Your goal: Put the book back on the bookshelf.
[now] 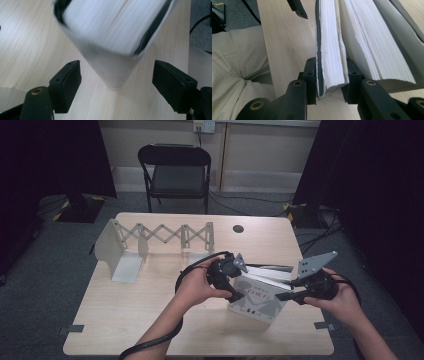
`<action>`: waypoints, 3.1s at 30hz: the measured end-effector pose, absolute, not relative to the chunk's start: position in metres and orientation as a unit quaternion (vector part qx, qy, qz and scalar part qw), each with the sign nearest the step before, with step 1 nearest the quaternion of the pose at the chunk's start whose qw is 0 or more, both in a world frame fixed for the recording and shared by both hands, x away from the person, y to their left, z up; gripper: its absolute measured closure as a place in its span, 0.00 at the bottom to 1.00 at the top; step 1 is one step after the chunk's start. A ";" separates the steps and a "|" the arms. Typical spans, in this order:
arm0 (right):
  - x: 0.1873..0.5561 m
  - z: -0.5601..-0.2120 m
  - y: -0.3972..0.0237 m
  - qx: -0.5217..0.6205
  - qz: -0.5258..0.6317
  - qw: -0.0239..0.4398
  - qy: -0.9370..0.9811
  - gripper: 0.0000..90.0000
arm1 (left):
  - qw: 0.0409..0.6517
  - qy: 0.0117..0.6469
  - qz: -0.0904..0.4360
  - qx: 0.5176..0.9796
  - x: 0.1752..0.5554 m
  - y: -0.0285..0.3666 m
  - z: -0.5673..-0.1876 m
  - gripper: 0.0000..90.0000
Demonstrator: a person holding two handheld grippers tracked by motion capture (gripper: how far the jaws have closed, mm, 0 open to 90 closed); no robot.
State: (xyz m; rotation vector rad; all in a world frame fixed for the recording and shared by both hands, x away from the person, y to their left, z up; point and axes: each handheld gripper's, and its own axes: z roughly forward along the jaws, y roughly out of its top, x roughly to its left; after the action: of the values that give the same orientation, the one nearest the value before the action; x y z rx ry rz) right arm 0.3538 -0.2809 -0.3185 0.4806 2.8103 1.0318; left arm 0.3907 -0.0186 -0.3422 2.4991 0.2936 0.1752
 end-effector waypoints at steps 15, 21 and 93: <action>0.352 -0.327 -0.291 0.177 0.342 0.060 0.921 0.65 | 0.298 0.091 0.077 0.947 0.389 -0.035 -0.337 0.25; 0.353 -0.329 -0.295 0.177 0.343 0.065 0.920 0.64 | 0.299 0.089 0.071 0.947 0.388 -0.035 -0.334 0.31; 0.352 -0.418 -0.292 0.239 0.344 0.084 0.904 0.27 | 0.243 0.104 0.047 0.963 0.379 -0.007 -0.316 0.54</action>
State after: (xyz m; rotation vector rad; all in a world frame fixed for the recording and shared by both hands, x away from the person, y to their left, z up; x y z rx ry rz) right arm 0.3520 -0.2921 -0.4178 0.7142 2.6988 1.0252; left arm 0.3791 -0.0068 -0.3160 2.6324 0.2847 0.1290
